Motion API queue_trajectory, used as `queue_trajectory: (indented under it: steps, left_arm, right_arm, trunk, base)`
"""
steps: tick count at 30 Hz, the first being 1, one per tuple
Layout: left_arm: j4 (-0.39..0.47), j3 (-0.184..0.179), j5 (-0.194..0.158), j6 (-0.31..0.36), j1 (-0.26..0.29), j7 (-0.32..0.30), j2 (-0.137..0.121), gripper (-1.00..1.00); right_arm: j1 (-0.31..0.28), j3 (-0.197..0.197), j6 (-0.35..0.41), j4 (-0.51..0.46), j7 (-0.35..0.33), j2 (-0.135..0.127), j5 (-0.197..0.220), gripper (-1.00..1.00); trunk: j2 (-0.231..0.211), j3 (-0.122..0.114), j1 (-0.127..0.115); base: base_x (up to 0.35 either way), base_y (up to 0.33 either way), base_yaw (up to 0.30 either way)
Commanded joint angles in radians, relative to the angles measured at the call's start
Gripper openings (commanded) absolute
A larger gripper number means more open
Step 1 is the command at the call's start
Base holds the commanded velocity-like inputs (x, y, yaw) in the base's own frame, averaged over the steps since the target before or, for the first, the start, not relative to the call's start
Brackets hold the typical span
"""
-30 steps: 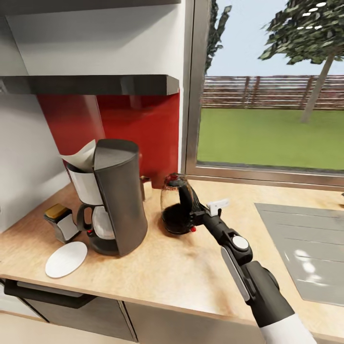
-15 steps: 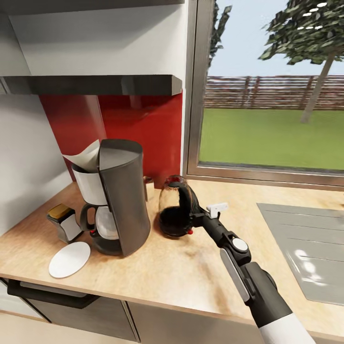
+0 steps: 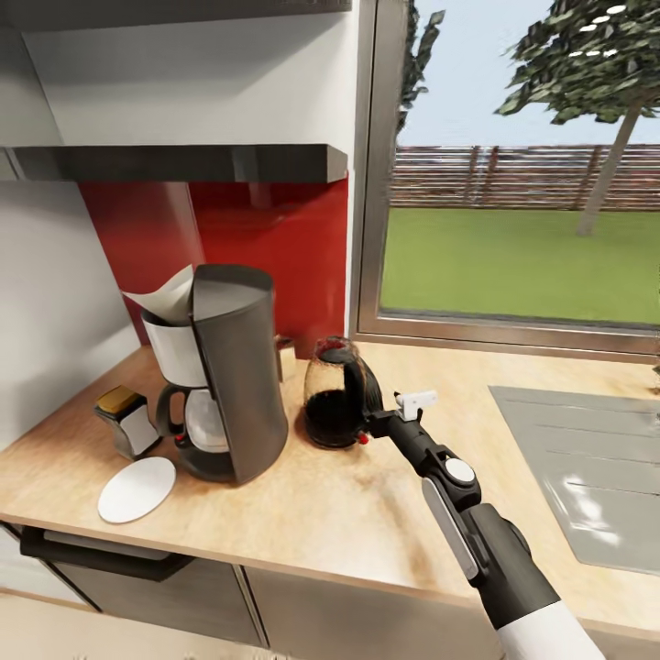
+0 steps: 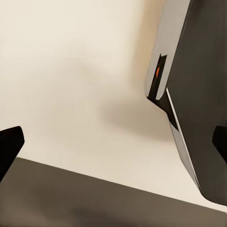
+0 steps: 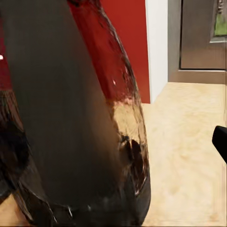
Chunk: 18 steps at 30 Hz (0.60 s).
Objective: Set up a coffee station on the kitchen countertop: keep the coffee maker on the countertop, move the bottle of coffee from the kitchen shelf to the counter next to the coffee maker, place a paper coffee filter on top of the coffee maker, put the saucer next to the coffee maker with the coffee cup on the saucer, and place the electric kettle next to the coffee maker.
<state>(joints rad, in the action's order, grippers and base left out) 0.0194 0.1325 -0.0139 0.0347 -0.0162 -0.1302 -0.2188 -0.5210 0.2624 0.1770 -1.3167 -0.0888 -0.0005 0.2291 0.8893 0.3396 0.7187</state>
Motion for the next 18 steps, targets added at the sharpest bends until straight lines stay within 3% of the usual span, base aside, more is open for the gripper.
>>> queue_trajectory:
  steps: [1,12,18]
  left_arm:
    - [0.002,0.007,-0.001,0.004,-0.001,-0.005,0.000,1.00]
    - [0.005,0.007,0.000,0.004,-0.001,-0.004,0.000,1.00]
    - [0.011,0.009,0.000,0.004,0.000,-0.003,0.001,1.00]
  right_arm:
    - [-0.001,0.000,0.005,-0.001,-0.002,0.000,0.008,1.00]
    - [0.001,-0.001,-0.025,-0.002,-0.004,-0.004,0.007,1.00]
    - [0.002,-0.002,-0.038,-0.002,-0.004,-0.010,0.006,1.00]
  trunk:
    - [0.001,0.001,0.000]
    - [0.001,0.001,0.000]
    - [0.001,0.001,0.000]
  base:
    - [-0.278,-0.074,0.000]
    - [-0.294,-0.109,0.000]
    - [-0.145,-0.230,0.000]
